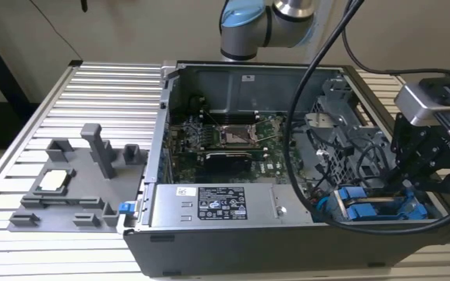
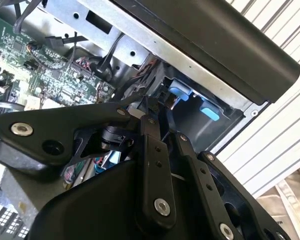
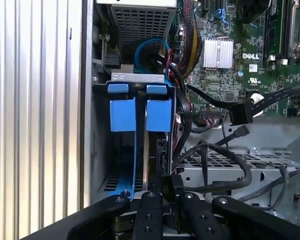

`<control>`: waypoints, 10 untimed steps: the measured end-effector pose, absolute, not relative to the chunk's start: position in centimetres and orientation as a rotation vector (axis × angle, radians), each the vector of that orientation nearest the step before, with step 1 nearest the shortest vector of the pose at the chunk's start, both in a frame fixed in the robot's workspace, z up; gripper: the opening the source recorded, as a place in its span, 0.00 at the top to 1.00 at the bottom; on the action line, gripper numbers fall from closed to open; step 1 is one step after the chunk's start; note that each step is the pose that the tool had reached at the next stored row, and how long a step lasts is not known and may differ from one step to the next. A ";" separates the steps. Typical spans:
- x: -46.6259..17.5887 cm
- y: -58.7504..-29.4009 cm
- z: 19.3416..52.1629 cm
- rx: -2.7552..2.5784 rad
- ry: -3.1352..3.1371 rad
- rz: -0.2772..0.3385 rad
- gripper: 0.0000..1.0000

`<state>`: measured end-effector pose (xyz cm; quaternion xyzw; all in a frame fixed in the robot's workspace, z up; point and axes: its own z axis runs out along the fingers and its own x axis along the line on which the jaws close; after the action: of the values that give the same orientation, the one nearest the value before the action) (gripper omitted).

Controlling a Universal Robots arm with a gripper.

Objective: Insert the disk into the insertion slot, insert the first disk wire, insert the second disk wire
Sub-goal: 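Insert the first disk wire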

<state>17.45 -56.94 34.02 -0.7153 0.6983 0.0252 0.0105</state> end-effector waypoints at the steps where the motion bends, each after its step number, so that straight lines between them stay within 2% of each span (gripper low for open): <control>1: 17.5 -56.9 34.0 -2.232 2.179 0.078 0.81; 10: 17.4 -57.0 33.4 -2.233 2.180 0.077 0.81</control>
<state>17.44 -56.95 33.43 -0.7152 0.6984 0.0248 0.0102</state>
